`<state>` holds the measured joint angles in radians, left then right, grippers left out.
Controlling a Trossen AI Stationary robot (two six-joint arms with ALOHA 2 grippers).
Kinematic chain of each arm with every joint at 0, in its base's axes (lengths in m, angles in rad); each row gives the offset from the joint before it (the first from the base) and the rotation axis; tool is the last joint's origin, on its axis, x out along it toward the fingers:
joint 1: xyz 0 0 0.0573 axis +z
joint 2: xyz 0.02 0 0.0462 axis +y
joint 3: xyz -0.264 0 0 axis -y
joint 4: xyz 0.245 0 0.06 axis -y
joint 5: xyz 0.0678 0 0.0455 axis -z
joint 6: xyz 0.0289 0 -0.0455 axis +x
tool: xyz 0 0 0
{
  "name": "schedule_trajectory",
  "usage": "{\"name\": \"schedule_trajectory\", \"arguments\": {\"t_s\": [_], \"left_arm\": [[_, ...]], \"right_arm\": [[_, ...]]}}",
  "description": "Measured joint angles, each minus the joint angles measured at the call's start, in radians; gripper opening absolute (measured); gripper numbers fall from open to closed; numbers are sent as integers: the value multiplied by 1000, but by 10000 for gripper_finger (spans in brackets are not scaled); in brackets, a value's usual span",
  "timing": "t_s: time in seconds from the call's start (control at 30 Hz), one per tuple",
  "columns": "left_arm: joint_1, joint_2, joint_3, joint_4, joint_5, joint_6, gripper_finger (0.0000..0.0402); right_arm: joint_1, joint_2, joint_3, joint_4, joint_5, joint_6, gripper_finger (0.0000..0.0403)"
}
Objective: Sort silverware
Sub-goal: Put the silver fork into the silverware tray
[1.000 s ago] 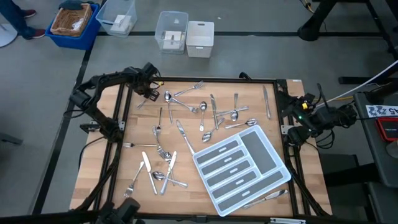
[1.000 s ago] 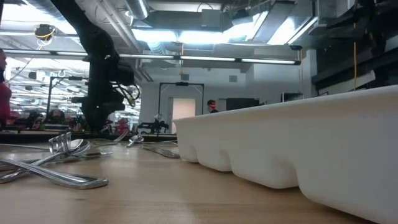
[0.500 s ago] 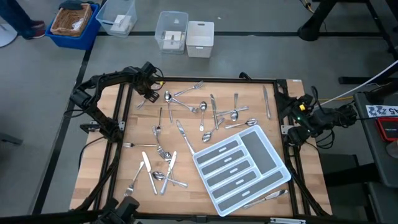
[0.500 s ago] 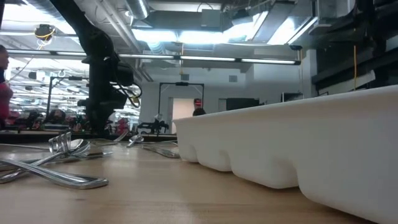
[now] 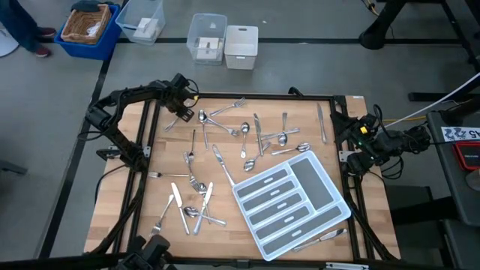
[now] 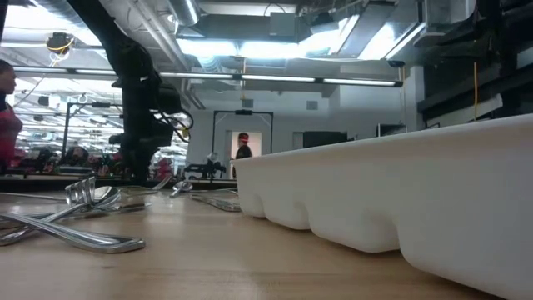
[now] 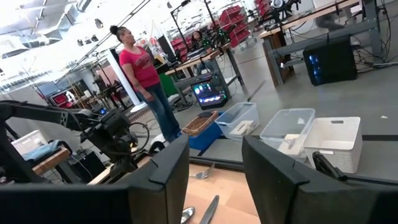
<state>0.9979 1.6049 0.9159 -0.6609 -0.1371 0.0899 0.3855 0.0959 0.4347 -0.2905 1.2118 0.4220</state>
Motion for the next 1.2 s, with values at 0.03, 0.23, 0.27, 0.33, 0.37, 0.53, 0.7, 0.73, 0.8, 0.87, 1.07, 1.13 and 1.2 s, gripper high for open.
{"name": "schedule_trajectory", "arguments": {"t_s": [0.03, 0.23, 0.27, 0.33, 0.37, 0.53, 0.7, 0.73, 0.8, 0.87, 1.07, 1.13, 1.2], "left_arm": [[-6, 6, 0, 1, -1, 4, 107], [-31, 40, 0, 49, -13, -6, 107], [-32, 45, 0, 60, -19, -9, 107], [-34, 50, 0, 65, -33, -15, 107], [-36, 51, 0, 71, -42, -27, 107], [-36, 51, 0, 79, -61, -55, 107], [-36, 51, 0, 79, -65, -63, 107], [-36, 51, 0, 78, -65, -76, 107], [-37, 51, 0, 73, -65, -89, 107], [-38, 51, 0, 68, -65, -107, 107], [-38, 51, 0, 0, -53, -178, 107], [-33, 58, -12, -38, -65, -187, 107], [-24, 61, -24, -45, -68, -183, 107]], "right_arm": [[0, 0, 0, 0, 0, 0, 152], [0, 0, 0, -2, 0, 0, 152], [0, 0, 0, -2, 0, 0, 152], [0, 0, 0, -2, -1, 0, 152], [0, 0, 0, -2, -6, 0, 152], [0, 0, 0, -1, -48, 0, 152], [0, 0, 0, -1, -64, 0, 152], [0, 0, 0, -1, -66, 0, 152], [0, 0, 0, -1, -75, 0, 152], [0, 0, 0, -2, -86, 0, 152], [0, 0, 0, -5, -98, 0, 152], [0, 0, 0, -5, -98, 0, 152], [0, 0, 0, -6, -98, 0, 152]]}}
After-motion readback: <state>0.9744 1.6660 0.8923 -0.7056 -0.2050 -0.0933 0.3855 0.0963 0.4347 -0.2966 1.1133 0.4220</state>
